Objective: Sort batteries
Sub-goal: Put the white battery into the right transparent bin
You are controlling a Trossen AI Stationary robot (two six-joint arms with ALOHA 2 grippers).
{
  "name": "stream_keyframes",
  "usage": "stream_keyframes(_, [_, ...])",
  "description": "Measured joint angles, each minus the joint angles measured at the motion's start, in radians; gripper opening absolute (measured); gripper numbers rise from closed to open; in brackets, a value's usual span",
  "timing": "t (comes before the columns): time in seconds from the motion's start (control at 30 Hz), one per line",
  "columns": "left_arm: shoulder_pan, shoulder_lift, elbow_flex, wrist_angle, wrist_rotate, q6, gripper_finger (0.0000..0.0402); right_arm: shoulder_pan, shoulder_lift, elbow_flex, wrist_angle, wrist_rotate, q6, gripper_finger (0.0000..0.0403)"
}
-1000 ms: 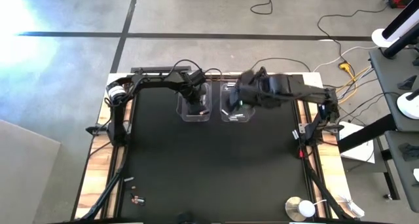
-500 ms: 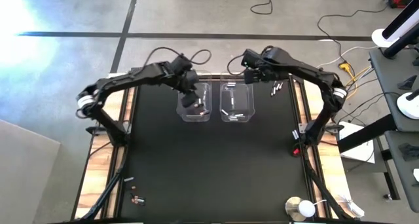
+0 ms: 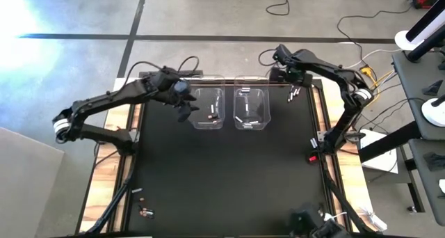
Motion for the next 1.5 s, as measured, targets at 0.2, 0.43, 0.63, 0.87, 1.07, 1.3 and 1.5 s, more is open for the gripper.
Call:
stream_keyframes(0.2, [0.0,-0.055,-0.124,0.189,0.0,-0.106,0.0213,-0.075,0.023,-0.014,0.034,-0.08,0.014,0.0219])
stream_keyframes(0.43, [-0.007,-0.071,-0.19,0.234,0.0,-0.171,0.0213,-0.114,0.021,-0.003,0.05,-0.092,-0.017,0.0219])
stream_keyframes(0.63, [-0.008,-0.071,-0.193,0.249,0.0,-0.17,0.0213,-0.12,0.021,0.021,0.031,-0.108,-0.097,0.0219])
stream_keyframes(0.87, [-0.008,-0.071,-0.193,0.365,0.001,-0.168,0.0213,-0.148,0.058,0.11,-0.108,-0.115,-0.18,0.0219])
stream_keyframes(1.07, [-0.008,-0.071,-0.191,0.376,0.001,-0.17,0.0213,-0.147,0.153,0.182,-0.276,-0.119,-0.279,0.0219])
stream_keyframes(1.3, [-0.008,-0.071,-0.191,0.332,0.0,-0.168,0.0213,-0.167,0.271,0.318,-0.353,-0.138,-0.379,0.0219])
stream_keyframes(1.5, [-0.008,-0.071,-0.191,0.3,-0.001,-0.167,0.0213,-0.193,0.403,0.49,-0.449,-0.134,-0.464,0.0219])
